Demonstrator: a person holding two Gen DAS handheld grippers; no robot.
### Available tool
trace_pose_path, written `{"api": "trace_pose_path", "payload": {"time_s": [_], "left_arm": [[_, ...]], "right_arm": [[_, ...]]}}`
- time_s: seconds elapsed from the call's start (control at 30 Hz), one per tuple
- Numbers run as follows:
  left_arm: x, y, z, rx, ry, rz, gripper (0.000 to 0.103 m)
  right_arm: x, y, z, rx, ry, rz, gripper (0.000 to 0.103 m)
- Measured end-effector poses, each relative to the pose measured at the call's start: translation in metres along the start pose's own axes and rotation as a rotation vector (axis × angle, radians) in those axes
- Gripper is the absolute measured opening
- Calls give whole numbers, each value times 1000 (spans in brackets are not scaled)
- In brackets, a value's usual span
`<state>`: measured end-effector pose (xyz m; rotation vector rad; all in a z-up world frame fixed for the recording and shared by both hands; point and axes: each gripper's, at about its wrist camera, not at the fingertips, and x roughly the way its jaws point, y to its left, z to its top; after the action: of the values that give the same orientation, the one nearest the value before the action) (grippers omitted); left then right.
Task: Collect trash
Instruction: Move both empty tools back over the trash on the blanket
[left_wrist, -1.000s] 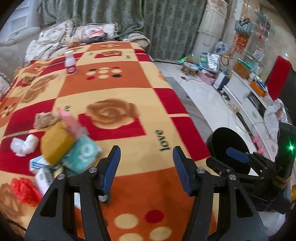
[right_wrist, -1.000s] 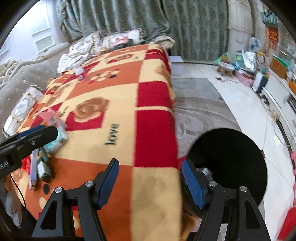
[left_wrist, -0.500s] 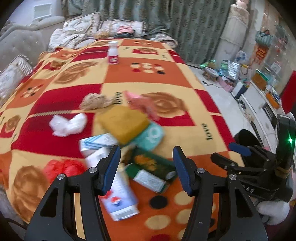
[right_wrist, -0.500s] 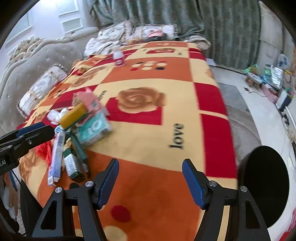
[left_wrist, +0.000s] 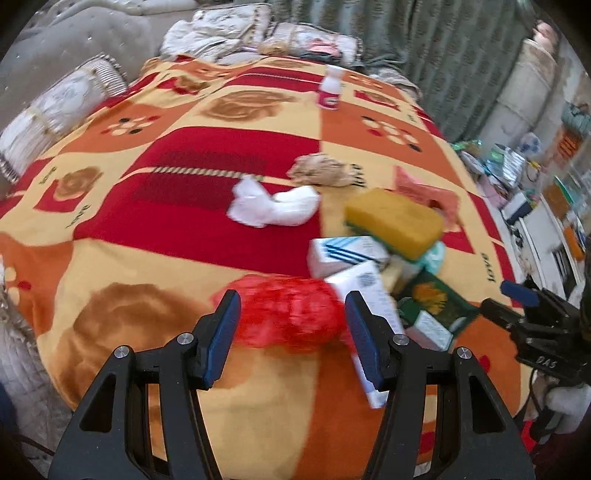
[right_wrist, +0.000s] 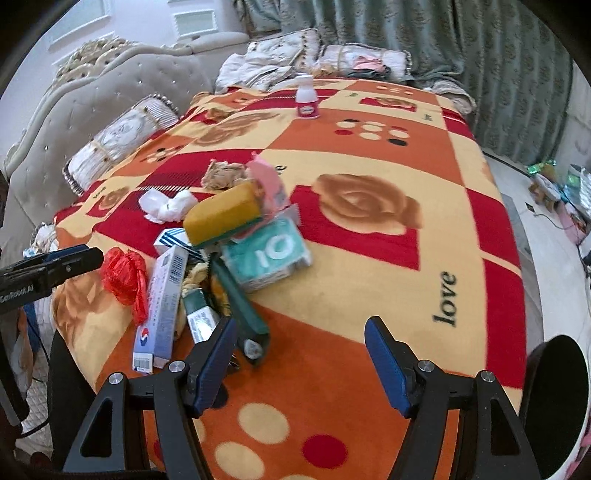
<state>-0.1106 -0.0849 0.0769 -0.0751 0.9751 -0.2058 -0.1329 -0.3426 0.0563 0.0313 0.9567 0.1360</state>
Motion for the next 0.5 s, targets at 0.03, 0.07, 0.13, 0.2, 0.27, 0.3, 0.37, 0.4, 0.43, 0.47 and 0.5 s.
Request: {"api": "trace_pose_path", "payload": {"time_s": [0.03, 0.07, 0.13, 0.2, 0.27, 0.3, 0.37, 0.4, 0.43, 0.47, 0.5], "left_arm": [[0, 3, 0, -4, 1, 3, 57], [1, 7, 0, -9, 2, 4, 57], [3, 12, 1, -18, 2, 3, 57], [5, 14, 2, -20, 6, 3, 57], [6, 15, 3, -19, 11, 1, 57], [7, 16, 4, -20, 13, 0, 57], [8, 17, 4, -24, 15, -3, 57], [9, 18, 5, -26, 15, -5, 57], [9, 18, 6, -28, 15, -5, 57], [10, 19, 7, -32, 14, -4, 57], [10, 21, 8, -37, 16, -5, 57]], "right_arm": [[2, 3, 3, -3, -2, 5, 69], [3, 5, 6, -4, -4, 9, 69], [4, 9, 15, -4, -15, 13, 69], [7, 11, 26, -2, -26, 12, 69], [7, 12, 37, 4, -36, 18, 69], [9, 13, 44, 8, -40, 23, 69], [13, 17, 60, 8, -48, 31, 69], [15, 18, 66, 8, -51, 30, 69], [18, 21, 74, 6, -54, 28, 69], [22, 23, 81, 4, -54, 27, 69], [28, 25, 89, 2, -50, 29, 69]]}}
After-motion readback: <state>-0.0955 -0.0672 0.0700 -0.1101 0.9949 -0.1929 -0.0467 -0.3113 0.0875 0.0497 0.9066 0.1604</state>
